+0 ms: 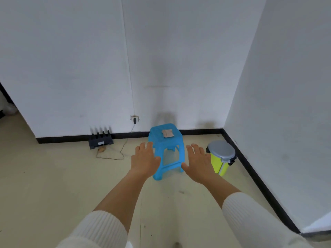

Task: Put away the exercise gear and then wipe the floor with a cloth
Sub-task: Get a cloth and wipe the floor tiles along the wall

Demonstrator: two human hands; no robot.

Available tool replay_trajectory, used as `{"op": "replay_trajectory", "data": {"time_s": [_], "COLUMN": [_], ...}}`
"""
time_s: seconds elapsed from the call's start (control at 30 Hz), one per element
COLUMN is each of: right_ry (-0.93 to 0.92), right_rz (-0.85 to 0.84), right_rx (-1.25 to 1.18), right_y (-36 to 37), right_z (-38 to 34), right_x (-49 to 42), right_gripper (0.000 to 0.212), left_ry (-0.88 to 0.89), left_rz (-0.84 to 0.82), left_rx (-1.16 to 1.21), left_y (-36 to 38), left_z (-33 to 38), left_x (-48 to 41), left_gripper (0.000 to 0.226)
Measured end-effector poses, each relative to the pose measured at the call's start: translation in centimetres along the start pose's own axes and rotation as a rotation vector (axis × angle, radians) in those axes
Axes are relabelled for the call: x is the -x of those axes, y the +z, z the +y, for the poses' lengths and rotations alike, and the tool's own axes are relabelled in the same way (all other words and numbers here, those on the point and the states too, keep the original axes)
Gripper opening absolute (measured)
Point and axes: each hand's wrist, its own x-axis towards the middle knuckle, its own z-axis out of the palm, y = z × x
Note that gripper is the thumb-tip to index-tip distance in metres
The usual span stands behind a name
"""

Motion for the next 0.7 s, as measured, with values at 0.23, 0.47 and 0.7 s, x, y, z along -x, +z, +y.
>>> {"op": "replay_trajectory", "data": {"time_s": [0.23, 0.47, 0.7], "right_ry": [0.016, 0.019, 0.001], "right_rz": [-0.1, -0.266, -0.359], "right_rx": [0.099, 0.08, 0.034], "right_y": [3.8, 8.8, 16.2], "right_z": [6.2, 8.6, 10.0], "right_x": [-19.2, -32.4, -48.0], "right_gripper": [0.062, 0.066, 0.065], "left_ry": [-0.045, -0.118, -0.159], "left_rz": [-0.1, -0.178, -0.326], "left_rx": [0.006, 0.035, 0.056], "left_y": [6.3, 11.0, 18.9], "left_z": [0.7, -1.0, -3.9], "left_x": [-18.9, -32.7, -47.5], "left_gripper": [0.058, 0.06, 0.058]}}
